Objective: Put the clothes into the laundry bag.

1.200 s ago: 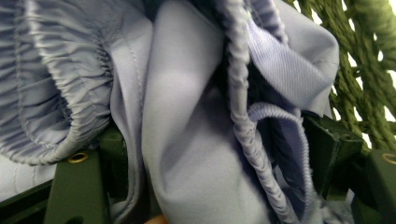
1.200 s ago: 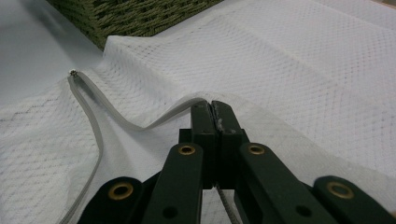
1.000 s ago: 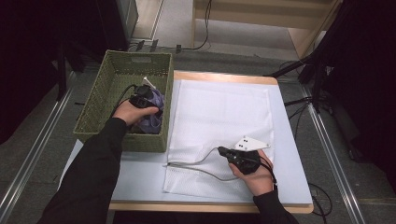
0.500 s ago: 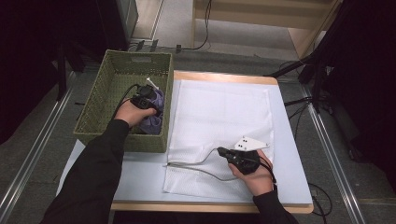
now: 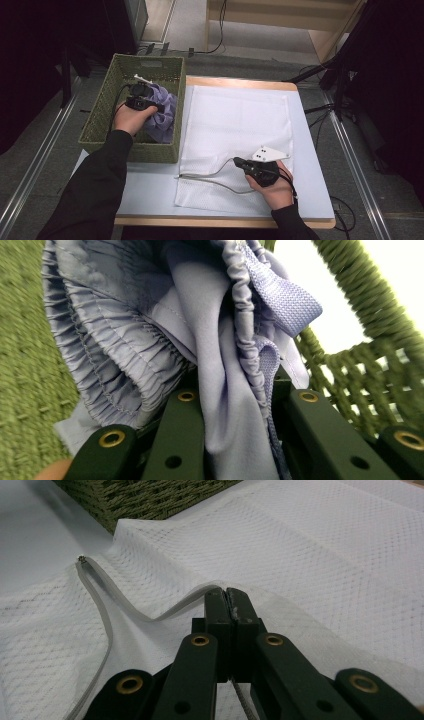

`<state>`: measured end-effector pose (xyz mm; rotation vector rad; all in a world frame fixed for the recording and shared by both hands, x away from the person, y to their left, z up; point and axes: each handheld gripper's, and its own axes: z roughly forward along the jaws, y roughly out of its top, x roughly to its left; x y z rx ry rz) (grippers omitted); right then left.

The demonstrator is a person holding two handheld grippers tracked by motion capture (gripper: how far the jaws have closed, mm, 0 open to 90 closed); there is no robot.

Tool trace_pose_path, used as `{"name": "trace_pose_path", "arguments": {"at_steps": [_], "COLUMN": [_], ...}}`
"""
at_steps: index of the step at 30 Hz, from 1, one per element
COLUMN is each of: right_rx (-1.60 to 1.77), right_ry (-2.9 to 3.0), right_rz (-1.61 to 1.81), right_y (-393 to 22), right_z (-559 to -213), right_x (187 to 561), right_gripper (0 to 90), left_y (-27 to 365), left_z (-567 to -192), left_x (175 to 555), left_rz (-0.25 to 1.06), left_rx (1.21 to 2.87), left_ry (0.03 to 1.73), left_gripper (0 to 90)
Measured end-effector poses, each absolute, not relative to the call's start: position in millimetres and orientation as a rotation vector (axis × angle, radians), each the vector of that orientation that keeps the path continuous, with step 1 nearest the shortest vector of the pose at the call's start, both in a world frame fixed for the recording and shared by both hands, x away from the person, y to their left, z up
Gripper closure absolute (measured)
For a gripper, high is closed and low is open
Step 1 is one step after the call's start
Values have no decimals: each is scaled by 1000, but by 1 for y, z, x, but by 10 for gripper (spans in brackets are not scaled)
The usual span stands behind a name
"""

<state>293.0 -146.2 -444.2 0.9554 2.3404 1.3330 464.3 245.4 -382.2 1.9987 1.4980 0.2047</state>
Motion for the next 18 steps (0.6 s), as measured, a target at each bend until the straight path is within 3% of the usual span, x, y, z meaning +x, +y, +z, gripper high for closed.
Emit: {"name": "trace_pose_path", "arguments": {"at_steps": [18], "right_rx": [950], "right_ry": [2339], "right_rz": [1332], "right_y": [-146], "right_z": [-444], "right_x": [293], "right_gripper": [900], "left_y": [274], "left_z": [-349], "left_x": [433], "left_rz": [406], "left_rx": [1732], "left_ry": [1366], "left_gripper": [776]}}
